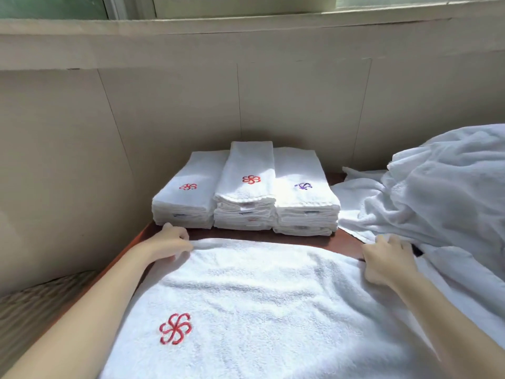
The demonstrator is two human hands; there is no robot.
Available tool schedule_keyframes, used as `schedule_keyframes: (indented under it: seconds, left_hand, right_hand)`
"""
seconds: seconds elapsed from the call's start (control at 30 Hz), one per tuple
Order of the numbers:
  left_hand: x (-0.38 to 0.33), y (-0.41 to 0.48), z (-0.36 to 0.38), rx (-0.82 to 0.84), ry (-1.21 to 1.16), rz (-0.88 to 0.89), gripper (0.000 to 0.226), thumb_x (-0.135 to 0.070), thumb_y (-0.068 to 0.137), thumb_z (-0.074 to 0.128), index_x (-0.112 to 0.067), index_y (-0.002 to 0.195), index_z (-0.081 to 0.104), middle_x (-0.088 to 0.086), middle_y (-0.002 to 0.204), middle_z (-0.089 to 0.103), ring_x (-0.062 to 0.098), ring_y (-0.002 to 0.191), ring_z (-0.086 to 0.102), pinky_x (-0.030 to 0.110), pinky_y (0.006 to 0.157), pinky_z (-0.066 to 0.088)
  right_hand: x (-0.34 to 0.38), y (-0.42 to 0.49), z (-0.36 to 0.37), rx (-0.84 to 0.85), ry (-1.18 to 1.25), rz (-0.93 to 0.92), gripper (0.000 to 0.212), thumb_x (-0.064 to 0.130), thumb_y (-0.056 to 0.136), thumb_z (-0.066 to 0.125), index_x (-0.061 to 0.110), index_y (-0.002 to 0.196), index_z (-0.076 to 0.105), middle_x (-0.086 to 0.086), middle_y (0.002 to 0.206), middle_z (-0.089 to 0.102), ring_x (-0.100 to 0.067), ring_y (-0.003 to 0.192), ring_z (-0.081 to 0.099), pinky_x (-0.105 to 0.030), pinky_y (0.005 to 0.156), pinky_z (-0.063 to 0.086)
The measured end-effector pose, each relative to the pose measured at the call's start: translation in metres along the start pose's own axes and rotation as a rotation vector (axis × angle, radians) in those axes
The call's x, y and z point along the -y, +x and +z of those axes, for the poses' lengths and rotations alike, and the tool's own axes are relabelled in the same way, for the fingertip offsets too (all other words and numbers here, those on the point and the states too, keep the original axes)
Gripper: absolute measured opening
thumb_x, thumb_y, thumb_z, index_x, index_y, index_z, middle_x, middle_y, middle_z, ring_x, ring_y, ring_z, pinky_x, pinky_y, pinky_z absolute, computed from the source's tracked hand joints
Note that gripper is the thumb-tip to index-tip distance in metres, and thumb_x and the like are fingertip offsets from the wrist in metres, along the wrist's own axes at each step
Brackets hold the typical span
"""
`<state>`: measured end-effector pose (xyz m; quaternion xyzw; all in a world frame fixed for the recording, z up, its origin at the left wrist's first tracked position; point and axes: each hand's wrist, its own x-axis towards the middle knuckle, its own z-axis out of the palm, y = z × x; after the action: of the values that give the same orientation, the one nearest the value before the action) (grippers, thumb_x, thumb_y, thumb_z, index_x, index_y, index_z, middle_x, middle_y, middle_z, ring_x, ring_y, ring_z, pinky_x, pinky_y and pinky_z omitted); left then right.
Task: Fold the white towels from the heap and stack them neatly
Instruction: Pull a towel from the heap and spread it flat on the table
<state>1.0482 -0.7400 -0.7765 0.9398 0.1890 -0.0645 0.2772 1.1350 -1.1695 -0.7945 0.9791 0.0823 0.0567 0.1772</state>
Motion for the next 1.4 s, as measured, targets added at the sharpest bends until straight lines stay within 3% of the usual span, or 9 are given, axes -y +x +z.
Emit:
schedule_keyframes:
  seconds: [0.17, 0.33, 0.43, 0.67, 0.77, 0.93, 1.13, 1.27, 1.4]
  left_hand:
    - [0.001, 0.003, -0.008, -0.239, 0.111, 0.108, 0.023, -0.016, 0.086, 0.051, -0.018, 0.069, 0.036, -0.001, 0.066, 0.049, 0.019, 0.063, 0.045, 0.03, 0.054, 0.029]
    - [-0.019, 0.0, -0.029, -0.592, 0.101, 0.152, 0.022, -0.007, 0.088, 0.043, -0.022, 0.074, 0.035, 0.0, 0.075, 0.048, 0.024, 0.067, 0.045, 0.032, 0.052, 0.029]
    - [-0.017, -0.018, -0.026, -0.645, 0.012, 0.147, 0.012, -0.006, 0.091, 0.047, -0.017, 0.091, 0.045, -0.003, 0.09, 0.047, 0.026, 0.075, 0.049, 0.032, 0.06, 0.035]
    - [0.039, -0.093, 0.032, -0.631, -0.087, 0.191, 0.041, 0.018, 0.065, 0.046, -0.021, 0.06, 0.033, 0.0, 0.068, 0.039, 0.025, 0.065, 0.04, 0.034, 0.057, 0.024]
    - [0.056, -0.11, 0.031, -0.605, -0.116, 0.209, 0.045, 0.02, 0.061, 0.046, -0.022, 0.057, 0.028, -0.002, 0.062, 0.035, 0.022, 0.061, 0.035, 0.032, 0.057, 0.021]
    - [0.064, -0.121, 0.023, -0.638, -0.06, 0.122, 0.039, 0.021, 0.062, 0.048, -0.015, 0.053, 0.037, 0.009, 0.063, 0.048, 0.029, 0.066, 0.047, 0.033, 0.058, 0.024]
    - [0.055, -0.135, 0.03, -0.691, 0.199, 0.007, 0.027, 0.008, 0.079, 0.049, -0.008, 0.058, 0.044, 0.016, 0.07, 0.052, 0.034, 0.068, 0.052, 0.035, 0.059, 0.029]
    - [0.029, -0.15, 0.031, -0.571, 0.597, -0.104, 0.02, -0.005, 0.084, 0.048, -0.015, 0.084, 0.065, 0.004, 0.089, 0.068, 0.026, 0.089, 0.062, 0.033, 0.072, 0.041]
    - [-0.022, -0.154, 0.052, -0.435, 0.597, -0.037, 0.025, -0.01, 0.081, 0.048, -0.023, 0.097, 0.063, -0.004, 0.102, 0.063, 0.02, 0.103, 0.055, 0.031, 0.084, 0.039]
  right_hand:
    - [-0.008, 0.022, -0.025, 0.093, 0.088, -0.031, 0.02, 0.033, 0.085, 0.045, 0.027, 0.1, 0.056, 0.002, 0.118, 0.06, -0.022, 0.113, 0.056, -0.028, 0.077, 0.038]
    - [-0.019, 0.038, -0.053, -0.417, 0.255, 0.109, 0.013, 0.001, 0.072, 0.059, 0.005, 0.084, 0.054, -0.019, 0.091, 0.059, -0.038, 0.085, 0.057, -0.032, 0.061, 0.034]
    - [-0.016, 0.019, -0.058, -0.717, 0.458, 0.117, 0.011, -0.015, 0.063, 0.048, -0.01, 0.07, 0.055, -0.029, 0.066, 0.05, -0.042, 0.065, 0.052, -0.037, 0.056, 0.031]
    - [-0.003, -0.065, -0.001, -0.9, 0.435, -0.001, 0.03, 0.016, 0.081, 0.035, 0.002, 0.071, 0.06, -0.018, 0.065, 0.055, -0.04, 0.064, 0.056, -0.044, 0.065, 0.039]
    - [-0.007, -0.083, 0.004, -0.915, 0.335, -0.227, 0.032, 0.016, 0.075, 0.034, 0.005, 0.059, 0.06, -0.014, 0.066, 0.053, -0.036, 0.065, 0.054, -0.045, 0.064, 0.045]
    - [-0.015, -0.102, -0.019, -1.064, 0.39, -0.263, 0.032, 0.009, 0.079, 0.035, 0.005, 0.054, 0.054, -0.013, 0.067, 0.053, -0.032, 0.075, 0.045, -0.045, 0.077, 0.038]
    - [0.002, -0.132, 0.006, -0.773, 0.362, -0.448, 0.028, 0.013, 0.065, 0.03, 0.012, 0.055, 0.056, -0.003, 0.057, 0.053, -0.03, 0.054, 0.058, -0.044, 0.075, 0.05]
    - [-0.014, -0.136, 0.011, -0.726, 0.408, -0.385, 0.029, 0.015, 0.076, 0.034, 0.01, 0.068, 0.062, -0.004, 0.072, 0.06, -0.034, 0.073, 0.064, -0.039, 0.089, 0.038]
    - [-0.032, -0.14, 0.009, -0.598, 0.469, -0.215, 0.039, 0.006, 0.06, 0.065, 0.007, 0.099, 0.069, -0.012, 0.101, 0.066, -0.038, 0.092, 0.064, -0.046, 0.087, 0.046]
